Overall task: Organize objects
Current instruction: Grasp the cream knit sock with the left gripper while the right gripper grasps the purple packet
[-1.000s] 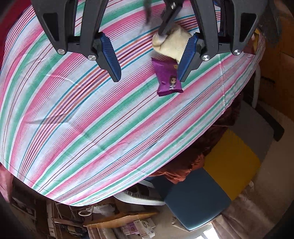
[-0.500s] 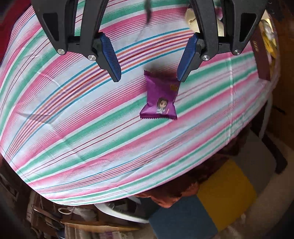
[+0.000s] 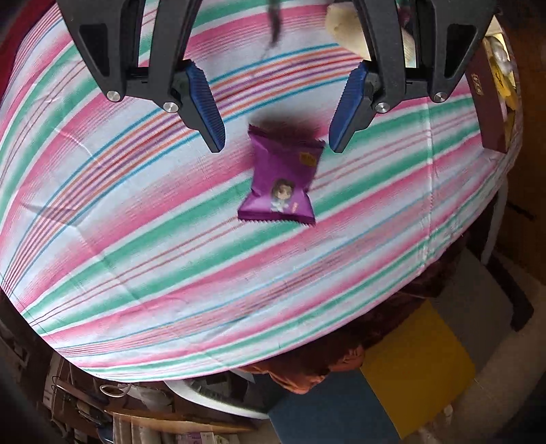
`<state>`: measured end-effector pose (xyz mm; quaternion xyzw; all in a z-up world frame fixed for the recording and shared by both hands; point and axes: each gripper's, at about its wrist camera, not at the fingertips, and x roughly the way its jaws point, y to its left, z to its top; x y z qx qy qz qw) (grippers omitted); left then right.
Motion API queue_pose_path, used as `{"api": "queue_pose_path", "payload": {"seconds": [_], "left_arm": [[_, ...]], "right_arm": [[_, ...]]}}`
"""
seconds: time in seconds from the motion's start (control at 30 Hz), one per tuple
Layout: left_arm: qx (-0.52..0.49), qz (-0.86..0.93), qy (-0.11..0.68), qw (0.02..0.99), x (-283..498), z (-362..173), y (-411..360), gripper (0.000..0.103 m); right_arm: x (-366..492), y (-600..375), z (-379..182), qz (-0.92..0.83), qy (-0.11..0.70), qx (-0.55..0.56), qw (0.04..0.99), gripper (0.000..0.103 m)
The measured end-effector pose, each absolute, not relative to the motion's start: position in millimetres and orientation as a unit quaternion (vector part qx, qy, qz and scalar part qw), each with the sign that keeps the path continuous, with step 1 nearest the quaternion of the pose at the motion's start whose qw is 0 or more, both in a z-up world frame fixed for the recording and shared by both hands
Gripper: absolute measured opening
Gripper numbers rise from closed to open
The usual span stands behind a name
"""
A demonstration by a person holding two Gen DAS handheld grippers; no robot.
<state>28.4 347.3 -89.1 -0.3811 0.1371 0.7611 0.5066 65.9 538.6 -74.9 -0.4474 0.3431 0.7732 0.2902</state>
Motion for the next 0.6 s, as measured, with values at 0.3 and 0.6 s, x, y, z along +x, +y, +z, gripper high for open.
{"api": "queue_pose_path", "payload": {"seconds": [0.3, 0.6], "left_arm": [[-0.387, 0.759, 0.135, 0.505, 28.0, -92.3, 344.5, 0.069], [-0.388, 0.760, 0.136, 0.504, 26.4, -92.9, 346.5, 0.069]], "right_arm": [[45.4, 544.9, -82.8, 0.767, 0.339, -0.456, 0.299, 0.064], [34.4, 550.6, -96.1, 0.758, 0.317, -0.474, 0.318, 0.064]]}}
